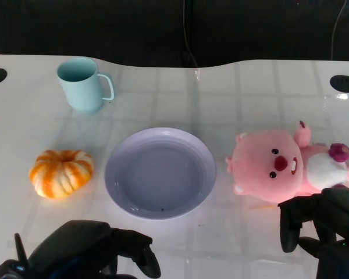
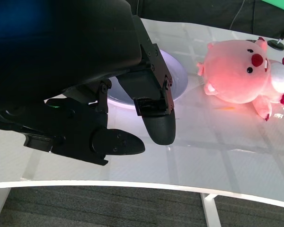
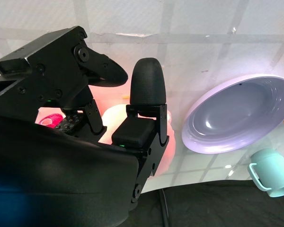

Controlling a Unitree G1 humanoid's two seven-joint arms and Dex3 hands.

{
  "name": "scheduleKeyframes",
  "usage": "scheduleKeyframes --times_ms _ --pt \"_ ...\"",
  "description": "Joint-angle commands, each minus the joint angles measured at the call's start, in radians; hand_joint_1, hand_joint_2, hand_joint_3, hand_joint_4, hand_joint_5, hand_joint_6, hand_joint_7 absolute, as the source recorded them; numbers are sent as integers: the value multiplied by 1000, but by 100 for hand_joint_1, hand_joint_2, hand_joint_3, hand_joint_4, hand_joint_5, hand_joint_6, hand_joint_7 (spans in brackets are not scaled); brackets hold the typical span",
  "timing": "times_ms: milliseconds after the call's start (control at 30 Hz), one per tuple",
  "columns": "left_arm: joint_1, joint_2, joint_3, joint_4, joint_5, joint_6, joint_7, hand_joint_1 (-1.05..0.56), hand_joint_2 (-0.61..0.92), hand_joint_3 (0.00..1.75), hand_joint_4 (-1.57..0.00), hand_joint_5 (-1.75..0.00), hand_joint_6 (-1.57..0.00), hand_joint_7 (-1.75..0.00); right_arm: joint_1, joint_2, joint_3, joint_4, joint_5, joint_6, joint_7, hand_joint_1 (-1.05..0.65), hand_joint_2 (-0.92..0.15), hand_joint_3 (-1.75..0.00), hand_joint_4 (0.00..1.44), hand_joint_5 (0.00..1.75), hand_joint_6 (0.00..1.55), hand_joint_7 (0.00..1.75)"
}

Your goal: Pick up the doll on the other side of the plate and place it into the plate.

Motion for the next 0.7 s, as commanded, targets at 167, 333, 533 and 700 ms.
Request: scheduleKeyframes --times_ms 167,333,533,700 --pt "-9 12 4 3 -7 3 -8 -20 92 31 -68 -132 -82 -71 -5 -12 -1 -6 1 19 10 -9 -54 -99 80 167 80 127" --pt "-11 14 4 2 -4 6 -12 -21 92 31 -68 -132 -82 -71 -8 -15 1 -4 -1 14 8 -9 -55 -98 79 168 80 129" --pt "-12 14 3 3 -1 4 -9 -20 92 30 -68 -131 -82 -71 -8 -13 1 -4 1 15 5 -9 -55 -97 80 168 80 126" --pt "-13 14 4 8 -2 -3 -5 -20 92 30 -68 -131 -82 -70 -10 -13 3 -6 -5 25 10 -10 -55 -98 79 168 80 127"
